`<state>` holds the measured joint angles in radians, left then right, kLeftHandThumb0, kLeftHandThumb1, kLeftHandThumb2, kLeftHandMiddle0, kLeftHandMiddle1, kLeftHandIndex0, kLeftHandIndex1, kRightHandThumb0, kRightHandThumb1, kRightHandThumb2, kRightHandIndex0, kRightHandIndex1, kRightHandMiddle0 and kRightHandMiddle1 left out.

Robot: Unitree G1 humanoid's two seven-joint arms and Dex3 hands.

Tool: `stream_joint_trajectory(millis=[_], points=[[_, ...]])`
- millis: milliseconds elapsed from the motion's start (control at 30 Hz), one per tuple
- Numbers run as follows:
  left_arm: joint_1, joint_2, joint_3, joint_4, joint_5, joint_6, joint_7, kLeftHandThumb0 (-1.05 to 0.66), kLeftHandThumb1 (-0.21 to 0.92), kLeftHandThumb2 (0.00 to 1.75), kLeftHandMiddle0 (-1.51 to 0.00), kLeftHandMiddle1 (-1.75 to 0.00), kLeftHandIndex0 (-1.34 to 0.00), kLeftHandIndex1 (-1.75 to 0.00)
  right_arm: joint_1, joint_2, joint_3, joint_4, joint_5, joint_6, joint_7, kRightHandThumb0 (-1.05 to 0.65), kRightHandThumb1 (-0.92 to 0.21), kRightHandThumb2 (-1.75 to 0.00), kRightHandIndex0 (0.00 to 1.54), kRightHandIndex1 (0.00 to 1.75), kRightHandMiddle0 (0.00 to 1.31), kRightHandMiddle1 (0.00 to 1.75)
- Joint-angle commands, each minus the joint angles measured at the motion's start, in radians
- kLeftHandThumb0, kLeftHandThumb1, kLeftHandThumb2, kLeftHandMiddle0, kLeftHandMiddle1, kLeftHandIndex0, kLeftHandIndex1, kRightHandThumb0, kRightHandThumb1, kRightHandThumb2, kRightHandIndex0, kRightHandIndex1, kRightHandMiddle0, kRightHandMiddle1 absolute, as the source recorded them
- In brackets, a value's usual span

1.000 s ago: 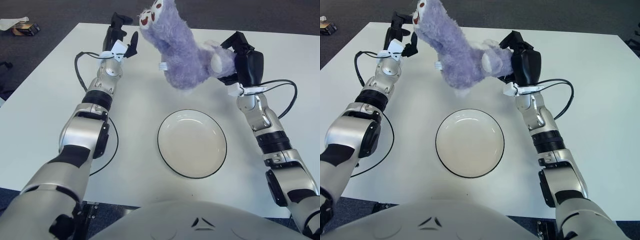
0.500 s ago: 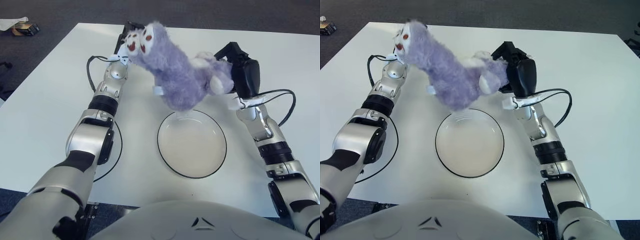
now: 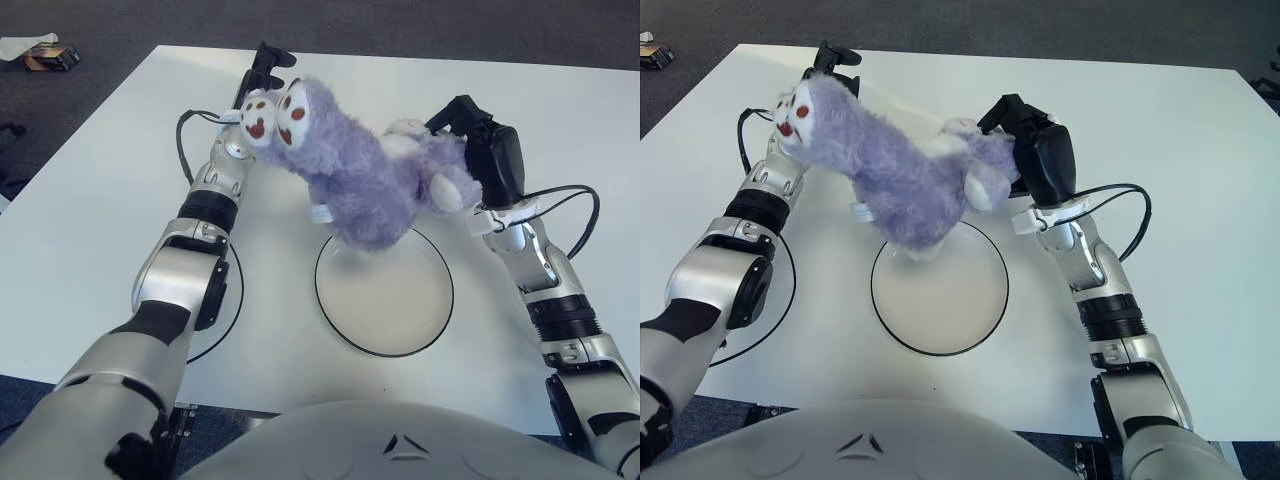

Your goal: Put the doll into the plate.

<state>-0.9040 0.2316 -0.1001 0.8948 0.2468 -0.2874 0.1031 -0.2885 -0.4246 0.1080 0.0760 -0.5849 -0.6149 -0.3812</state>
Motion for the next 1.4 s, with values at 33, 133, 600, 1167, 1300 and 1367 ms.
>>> stream_joint_trajectory(millis=[33,133,600,1167,1300,1367], points=[[-0.012,0.001,-0.01,0.018,0.011,-0.017,-0.015,-0.59,0.92,0.88,-0.15,-1.25,0.0,-1.36,0.033,-0.018,-0.026,-0.04,0.036,-0.046,0.031,0.0,-0.12,-1.51,0.8,1.63,0.53,1.75],[-0.016,0.0,-0.013,0.03,0.011,-0.025,-0.016,-0.59,0.92,0.88,-0.14,-1.26,0.0,-1.37,0.039,-0.021,-0.033,-0.044,0.036,-0.065,0.046,0.0,-0.12,-1.51,0.81,1.62,0.53,1.75],[-0.035,-0.004,-0.032,0.06,0.02,-0.036,-0.013,-0.61,0.92,0.88,-0.13,-1.24,0.0,-1.35,0.133,-0.084,-0.065,-0.183,0.024,-0.032,0.22,0.0,-0.16,-1.5,0.75,1.7,0.5,1.75],[-0.044,-0.006,-0.044,0.079,0.036,-0.055,-0.002,-0.63,0.92,0.85,-0.17,-1.27,0.0,-1.38,0.16,-0.111,-0.084,-0.165,0.005,-0.108,0.232,0.0,-0.16,-1.47,0.77,1.65,0.5,1.75],[-0.046,-0.006,-0.045,0.082,0.042,-0.058,0.0,-0.63,0.92,0.84,-0.17,-1.26,0.0,-1.38,0.154,-0.099,-0.091,-0.151,-0.003,-0.138,0.206,0.0,-0.16,-1.47,0.77,1.64,0.51,1.75],[-0.047,-0.006,-0.047,0.083,0.048,-0.058,0.002,-0.63,0.92,0.84,-0.16,-1.26,0.0,-1.38,0.15,-0.095,-0.093,-0.139,-0.009,-0.159,0.189,0.0,-0.16,-1.47,0.76,1.65,0.51,1.75]])
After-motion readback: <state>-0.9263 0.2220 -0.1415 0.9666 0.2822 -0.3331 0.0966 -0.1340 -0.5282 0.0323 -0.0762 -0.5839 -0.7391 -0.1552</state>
